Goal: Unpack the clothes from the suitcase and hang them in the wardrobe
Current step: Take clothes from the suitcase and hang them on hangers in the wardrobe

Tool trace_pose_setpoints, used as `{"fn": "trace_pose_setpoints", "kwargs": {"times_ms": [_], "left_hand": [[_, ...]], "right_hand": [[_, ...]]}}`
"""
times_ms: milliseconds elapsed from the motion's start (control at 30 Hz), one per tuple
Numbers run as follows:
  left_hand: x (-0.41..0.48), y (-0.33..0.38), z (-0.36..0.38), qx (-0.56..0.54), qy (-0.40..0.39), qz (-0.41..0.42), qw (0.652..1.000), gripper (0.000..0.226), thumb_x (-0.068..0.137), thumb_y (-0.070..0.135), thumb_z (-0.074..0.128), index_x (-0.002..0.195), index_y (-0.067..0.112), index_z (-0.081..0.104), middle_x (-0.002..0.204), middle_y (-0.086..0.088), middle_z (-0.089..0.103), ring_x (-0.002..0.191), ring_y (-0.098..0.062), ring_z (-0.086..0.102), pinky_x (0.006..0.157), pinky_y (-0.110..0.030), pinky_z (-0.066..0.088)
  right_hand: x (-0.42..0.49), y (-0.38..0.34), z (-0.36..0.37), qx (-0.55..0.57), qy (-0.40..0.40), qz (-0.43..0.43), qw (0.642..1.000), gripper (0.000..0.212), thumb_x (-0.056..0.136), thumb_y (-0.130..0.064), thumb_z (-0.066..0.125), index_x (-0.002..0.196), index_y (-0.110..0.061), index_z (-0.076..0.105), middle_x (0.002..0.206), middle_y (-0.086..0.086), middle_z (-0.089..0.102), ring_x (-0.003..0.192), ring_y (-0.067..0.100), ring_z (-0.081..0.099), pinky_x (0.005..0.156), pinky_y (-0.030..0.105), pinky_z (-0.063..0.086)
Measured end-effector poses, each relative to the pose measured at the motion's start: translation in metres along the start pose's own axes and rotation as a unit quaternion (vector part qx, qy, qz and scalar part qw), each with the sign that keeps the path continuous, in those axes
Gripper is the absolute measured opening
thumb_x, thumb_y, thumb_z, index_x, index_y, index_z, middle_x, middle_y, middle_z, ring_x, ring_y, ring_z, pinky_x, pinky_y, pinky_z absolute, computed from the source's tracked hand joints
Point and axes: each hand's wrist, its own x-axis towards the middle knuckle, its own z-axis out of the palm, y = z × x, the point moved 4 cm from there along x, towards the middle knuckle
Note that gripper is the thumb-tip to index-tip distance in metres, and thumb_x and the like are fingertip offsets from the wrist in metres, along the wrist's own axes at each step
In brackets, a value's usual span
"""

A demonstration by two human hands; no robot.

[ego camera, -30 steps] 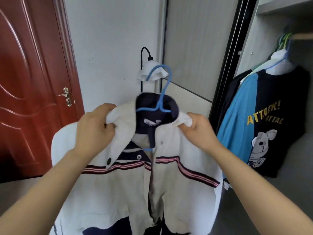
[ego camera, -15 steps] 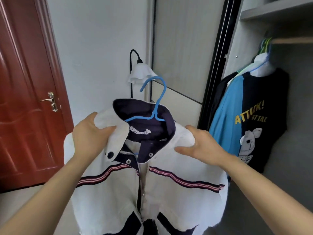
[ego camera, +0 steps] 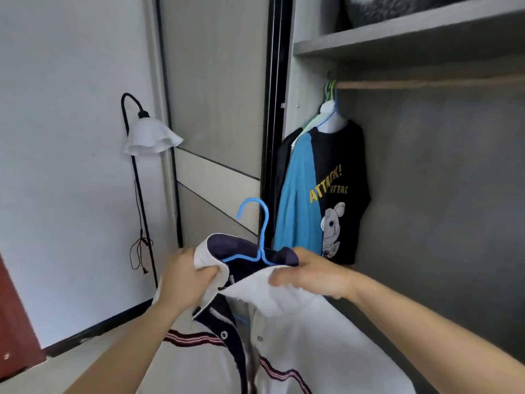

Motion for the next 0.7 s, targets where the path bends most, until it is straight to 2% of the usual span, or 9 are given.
{"fn": "trace_pose_setpoints", "kwargs": {"times_ms": [67,167,233,300,367,433,500,600,700], "left_hand": [[0.006,0.016,0.021,0.015,-0.044,0.021,0.999,0.024,0.056,0.048,0.052,0.064,0.026,0.053,0.069,-0.001,0.063,0.078,-0.029,0.059,0.075,-0.042,0.048],[0.005,0.053,0.044,-0.004,-0.111,0.036,0.993,0.007,0.065,0.029,0.057,0.070,0.024,0.057,0.077,0.000,0.067,0.081,-0.024,0.062,0.075,-0.040,0.051],[0.006,0.073,0.068,-0.063,-0.169,0.034,0.983,0.010,0.077,0.019,0.059,0.083,0.027,0.062,0.087,0.004,0.070,0.081,-0.014,0.065,0.076,-0.037,0.055],[0.006,0.093,0.087,-0.118,-0.202,0.033,0.972,0.014,0.080,0.033,0.062,0.093,0.038,0.060,0.099,0.010,0.069,0.092,-0.011,0.066,0.087,-0.038,0.054],[0.004,0.124,0.102,-0.170,-0.238,0.033,0.956,0.015,0.086,0.043,0.057,0.101,0.045,0.056,0.108,0.018,0.064,0.103,-0.009,0.061,0.094,-0.035,0.048],[0.002,0.157,0.110,-0.208,-0.280,0.026,0.937,0.024,0.097,0.039,0.047,0.120,0.045,0.050,0.121,0.018,0.056,0.114,-0.009,0.053,0.098,-0.028,0.040],[0.006,0.182,0.122,-0.225,-0.304,0.008,0.926,0.041,0.100,0.041,0.041,0.140,0.034,0.045,0.139,0.012,0.048,0.129,-0.013,0.045,0.109,-0.030,0.034],[0.019,0.213,0.136,-0.234,-0.329,-0.010,0.915,0.046,0.092,0.053,0.044,0.131,0.033,0.057,0.137,0.010,0.054,0.122,-0.014,0.052,0.107,-0.036,0.039],[0.032,0.245,0.144,-0.270,-0.349,-0.012,0.897,0.023,0.099,0.038,0.045,0.102,0.030,0.066,0.108,0.004,0.064,0.093,-0.011,0.060,0.079,-0.025,0.046]], "right_hand": [[-0.016,0.004,-0.012,0.035,0.041,0.007,0.999,0.024,0.082,-0.023,0.066,0.063,-0.038,0.064,0.068,-0.009,0.047,0.064,0.005,0.044,0.056,0.015,0.034],[-0.046,0.003,-0.033,0.074,0.107,0.011,0.991,0.013,0.067,-0.027,0.066,0.063,-0.022,0.055,0.066,-0.004,0.041,0.060,0.004,0.041,0.054,0.013,0.032],[-0.063,0.004,-0.048,0.098,0.160,0.027,0.982,0.030,0.056,-0.033,0.068,0.066,-0.013,0.048,0.065,-0.002,0.036,0.058,0.005,0.036,0.052,0.015,0.030],[-0.080,0.002,-0.062,0.135,0.203,0.046,0.969,0.038,0.050,-0.032,0.069,0.070,-0.005,0.051,0.065,0.002,0.038,0.059,0.007,0.039,0.054,0.017,0.032],[-0.098,-0.005,-0.080,0.190,0.241,0.061,0.950,0.022,0.058,-0.017,0.071,0.058,-0.005,0.053,0.058,0.001,0.044,0.053,0.011,0.046,0.051,0.019,0.038],[-0.110,-0.011,-0.107,0.224,0.286,0.058,0.930,0.036,0.072,-0.001,0.067,0.043,-0.018,0.053,0.052,-0.001,0.049,0.045,0.012,0.050,0.046,0.020,0.041],[-0.118,-0.017,-0.136,0.244,0.327,0.056,0.911,0.034,0.071,0.000,0.068,0.044,-0.017,0.055,0.056,0.003,0.052,0.048,0.016,0.054,0.050,0.023,0.045],[-0.117,-0.023,-0.180,0.240,0.400,0.048,0.883,0.030,0.066,-0.003,0.071,0.049,-0.019,0.052,0.058,0.000,0.052,0.051,0.017,0.053,0.058,0.026,0.044],[-0.106,-0.026,-0.222,0.209,0.474,0.032,0.855,0.022,0.076,0.001,0.066,0.068,-0.014,0.053,0.063,0.001,0.055,0.045,0.014,0.056,0.042,0.016,0.042]]}}
